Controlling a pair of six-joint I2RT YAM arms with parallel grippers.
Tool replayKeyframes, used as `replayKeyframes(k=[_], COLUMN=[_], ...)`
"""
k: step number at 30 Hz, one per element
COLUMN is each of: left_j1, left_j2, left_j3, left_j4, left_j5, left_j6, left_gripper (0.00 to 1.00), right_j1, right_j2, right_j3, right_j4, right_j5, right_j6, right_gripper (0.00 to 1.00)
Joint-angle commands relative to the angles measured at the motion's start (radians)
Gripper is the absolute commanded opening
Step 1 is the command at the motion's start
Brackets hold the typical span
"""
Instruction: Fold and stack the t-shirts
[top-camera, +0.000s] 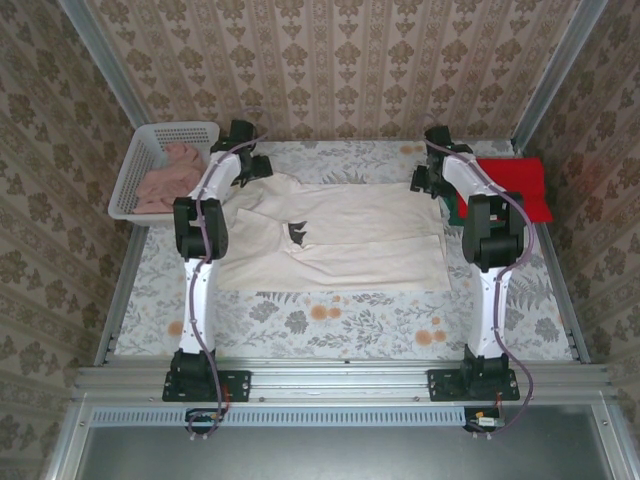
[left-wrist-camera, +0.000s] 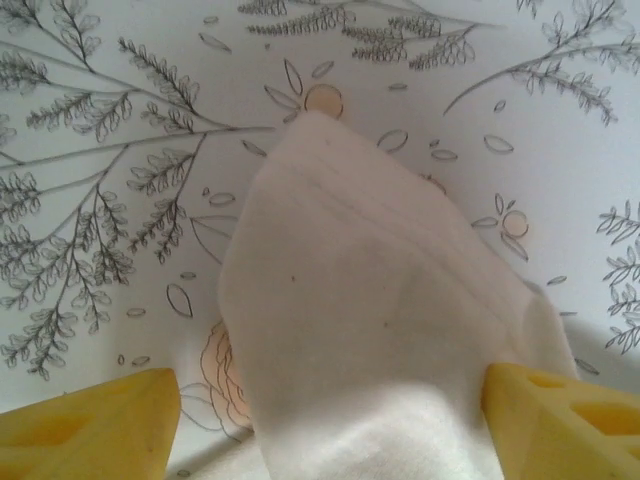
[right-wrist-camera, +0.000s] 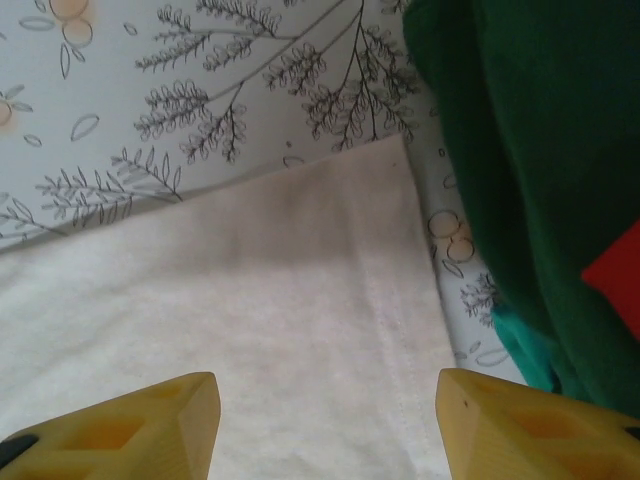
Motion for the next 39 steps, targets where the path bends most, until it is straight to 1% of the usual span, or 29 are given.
replayKeyframes(k=[1, 5, 6, 8, 13, 14, 15, 16, 17, 19, 20, 25, 26, 27, 29, 31, 33, 36, 39], left_j1=[0.009, 0.011, 0.011, 0.011, 0.012, 0.015, 0.015, 0.015, 0.014, 0.016, 0.017, 0.025, 0.028, 0.028, 0.030, 0.033, 0.034, 0.034, 0.042], left_j2=[-0.019, -0.016, -0.019, -0.024, -0.043, -0.047, -0.055, -0.065, -0.079, -0.105, -0.123, -0.206, -0.228, -0.245, -0.273, -0.295, -0.319, -0.378, -0.473], left_j3=[-0.014, -0.022, -0.025, -0.031, -0.044, -0.047, -0.051, -0.057, -0.065, -0.075, -0.079, -0.107, -0.124, -0.139, -0.171, -0.195, -0.217, -0.261, -0.349], left_j4=[0.061, 0.071, 0.074, 0.081, 0.081, 0.078, 0.076, 0.076, 0.076, 0.074, 0.074, 0.075, 0.084, 0.094, 0.115, 0.122, 0.132, 0.145, 0.162], left_j5=[0.041, 0.055, 0.057, 0.062, 0.073, 0.075, 0.079, 0.082, 0.082, 0.088, 0.092, 0.109, 0.111, 0.111, 0.106, 0.109, 0.136, 0.163, 0.158], left_j6=[-0.028, -0.028, -0.026, -0.018, 0.011, 0.014, 0.017, 0.021, 0.024, 0.029, 0.033, 0.051, 0.052, 0.054, 0.057, 0.054, 0.051, 0.057, 0.064], left_gripper=[0.74, 0.49, 0.43, 0.32, 0.12, 0.06, 0.02, 0.00, 0.00, 0.00, 0.00, 0.00, 0.00, 0.00, 0.00, 0.00, 0.00, 0.00, 0.00], right_j1=[-0.001, -0.003, -0.004, -0.005, -0.006, -0.006, -0.006, -0.006, -0.006, -0.006, -0.006, -0.007, -0.007, -0.007, -0.010, -0.009, -0.009, -0.010, -0.020], right_j2=[0.065, 0.174, 0.201, 0.262, 0.324, 0.334, 0.341, 0.345, 0.346, 0.345, 0.344, 0.315, 0.305, 0.295, 0.272, 0.231, 0.177, 0.104, 0.018], right_j3=[0.106, 0.249, 0.306, 0.397, 0.498, 0.514, 0.521, 0.524, 0.525, 0.522, 0.522, 0.522, 0.522, 0.521, 0.519, 0.483, 0.418, 0.345, 0.242], right_j4=[-0.052, -0.124, -0.164, -0.236, -0.319, -0.333, -0.341, -0.347, -0.351, -0.354, -0.355, -0.348, -0.346, -0.343, -0.345, -0.324, -0.273, -0.228, -0.176], right_j5=[-0.041, 0.000, -0.006, 0.026, 0.017, 0.015, 0.009, -0.004, -0.014, -0.020, -0.023, -0.038, -0.043, -0.042, -0.043, -0.072, -0.098, -0.092, -0.084], right_j6=[-0.025, -0.038, -0.041, -0.041, -0.032, -0.030, -0.030, -0.031, -0.033, -0.033, -0.035, -0.048, -0.050, -0.051, -0.053, -0.050, -0.047, -0.048, -0.053], right_gripper=[0.61, 0.61, 0.61, 0.61, 0.64, 0.64, 0.64, 0.62, 0.56, 0.50, 0.42, 0.18, 0.15, 0.15, 0.05, 0.03, 0.02, 0.02, 0.02])
